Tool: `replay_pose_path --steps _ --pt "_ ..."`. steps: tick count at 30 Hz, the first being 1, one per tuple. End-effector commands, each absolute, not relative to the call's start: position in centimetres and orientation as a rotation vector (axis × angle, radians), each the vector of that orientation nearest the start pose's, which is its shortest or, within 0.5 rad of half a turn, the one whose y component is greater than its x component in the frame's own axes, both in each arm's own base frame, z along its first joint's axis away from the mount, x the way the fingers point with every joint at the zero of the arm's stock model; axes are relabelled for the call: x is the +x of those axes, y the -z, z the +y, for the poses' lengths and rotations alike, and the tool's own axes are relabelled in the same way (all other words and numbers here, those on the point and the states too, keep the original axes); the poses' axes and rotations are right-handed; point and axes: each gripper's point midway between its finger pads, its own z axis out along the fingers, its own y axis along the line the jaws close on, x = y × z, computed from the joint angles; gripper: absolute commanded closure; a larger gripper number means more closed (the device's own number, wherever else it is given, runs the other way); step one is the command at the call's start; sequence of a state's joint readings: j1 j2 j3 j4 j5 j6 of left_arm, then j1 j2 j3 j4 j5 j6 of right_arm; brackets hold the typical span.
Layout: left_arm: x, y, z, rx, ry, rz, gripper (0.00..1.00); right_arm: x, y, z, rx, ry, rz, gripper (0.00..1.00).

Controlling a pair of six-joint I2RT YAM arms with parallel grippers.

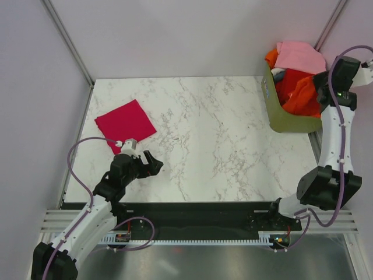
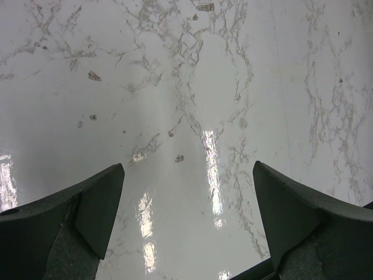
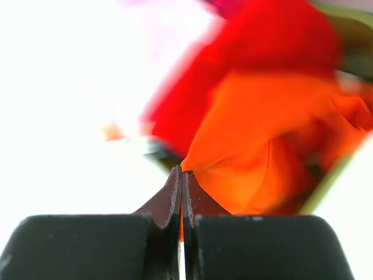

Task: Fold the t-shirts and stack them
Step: Grab the tshirt from the pile, then move the tshirt to the center of the board

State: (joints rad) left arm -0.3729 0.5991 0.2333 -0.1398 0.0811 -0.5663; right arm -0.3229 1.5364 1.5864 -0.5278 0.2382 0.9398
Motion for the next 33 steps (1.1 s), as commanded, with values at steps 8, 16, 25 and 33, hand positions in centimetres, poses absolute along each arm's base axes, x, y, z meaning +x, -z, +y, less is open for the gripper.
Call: replay_pose_path --steps 8,16,25,33 --pt "22.8 -9.7 -12.7 -0.172 0.663 2.086 0.01 39.9 -54.2 -0.1 0.797 -0.962 1.275 1.00" --pt "22.9 -9.7 -12.7 -0.175 0.661 2.087 0.01 33.5 -62.3 9.9 0.466 -1.331 1.221 1.00" --pt "23.0 -9.6 -12.6 -0.182 0.654 2.087 0.01 34.6 -53.3 10.3 0.491 -1.246 1.405 0.93" --pt "22.9 -9.8 -12.9 -0.159 0.669 2.086 0.00 31.9 -33.1 10.3 0.547 -1.074 1.750 0.21"
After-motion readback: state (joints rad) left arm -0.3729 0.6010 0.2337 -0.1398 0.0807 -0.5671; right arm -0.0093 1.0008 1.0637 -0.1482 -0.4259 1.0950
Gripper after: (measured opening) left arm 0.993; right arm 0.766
